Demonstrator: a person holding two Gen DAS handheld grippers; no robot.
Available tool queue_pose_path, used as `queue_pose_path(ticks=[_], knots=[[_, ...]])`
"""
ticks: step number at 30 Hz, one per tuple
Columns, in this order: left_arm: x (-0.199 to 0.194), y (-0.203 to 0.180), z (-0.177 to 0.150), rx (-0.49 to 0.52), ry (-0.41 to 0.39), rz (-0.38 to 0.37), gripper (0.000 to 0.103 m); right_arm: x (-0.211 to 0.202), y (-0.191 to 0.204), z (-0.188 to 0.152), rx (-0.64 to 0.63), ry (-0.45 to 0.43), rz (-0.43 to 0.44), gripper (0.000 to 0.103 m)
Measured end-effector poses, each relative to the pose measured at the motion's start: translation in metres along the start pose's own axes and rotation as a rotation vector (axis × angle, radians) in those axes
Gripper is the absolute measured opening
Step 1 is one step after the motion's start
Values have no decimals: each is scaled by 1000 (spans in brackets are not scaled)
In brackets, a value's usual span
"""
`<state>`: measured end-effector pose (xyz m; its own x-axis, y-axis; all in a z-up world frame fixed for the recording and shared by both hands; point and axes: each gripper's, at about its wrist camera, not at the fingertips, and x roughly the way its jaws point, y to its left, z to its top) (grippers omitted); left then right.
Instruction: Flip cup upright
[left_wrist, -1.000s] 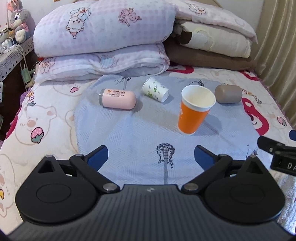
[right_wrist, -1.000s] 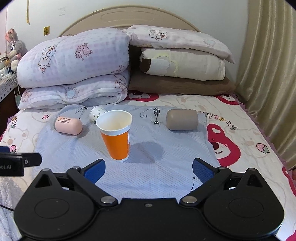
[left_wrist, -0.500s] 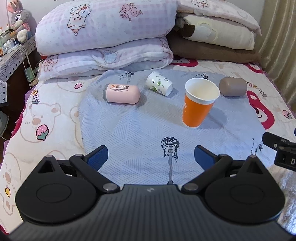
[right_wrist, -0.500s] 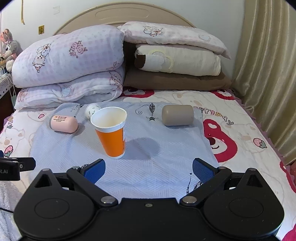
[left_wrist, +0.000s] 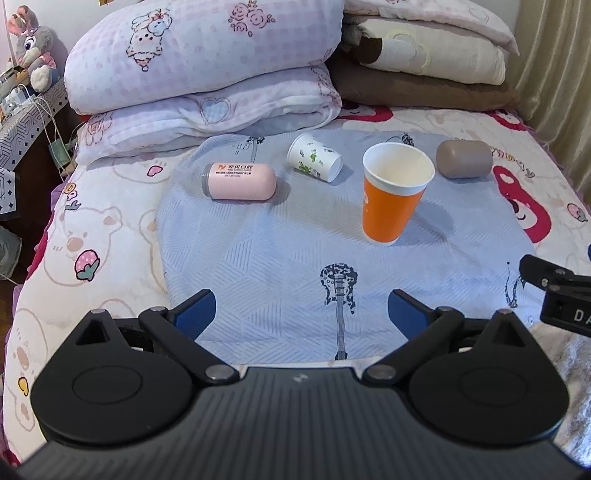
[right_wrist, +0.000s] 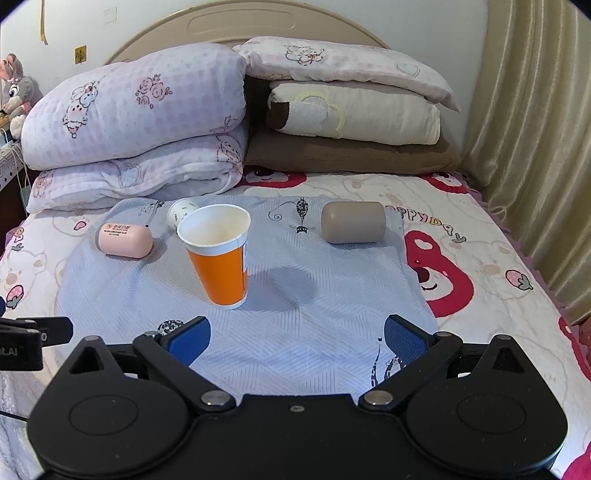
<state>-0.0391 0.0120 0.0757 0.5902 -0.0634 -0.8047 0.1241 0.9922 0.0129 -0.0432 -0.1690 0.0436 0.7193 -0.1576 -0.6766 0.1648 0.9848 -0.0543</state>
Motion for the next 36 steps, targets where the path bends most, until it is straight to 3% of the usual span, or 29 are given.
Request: queue_pose_path(ticks=[36], knots=[[19, 9, -2, -22, 77, 23, 101, 7, -2, -1, 28, 32, -20, 102]])
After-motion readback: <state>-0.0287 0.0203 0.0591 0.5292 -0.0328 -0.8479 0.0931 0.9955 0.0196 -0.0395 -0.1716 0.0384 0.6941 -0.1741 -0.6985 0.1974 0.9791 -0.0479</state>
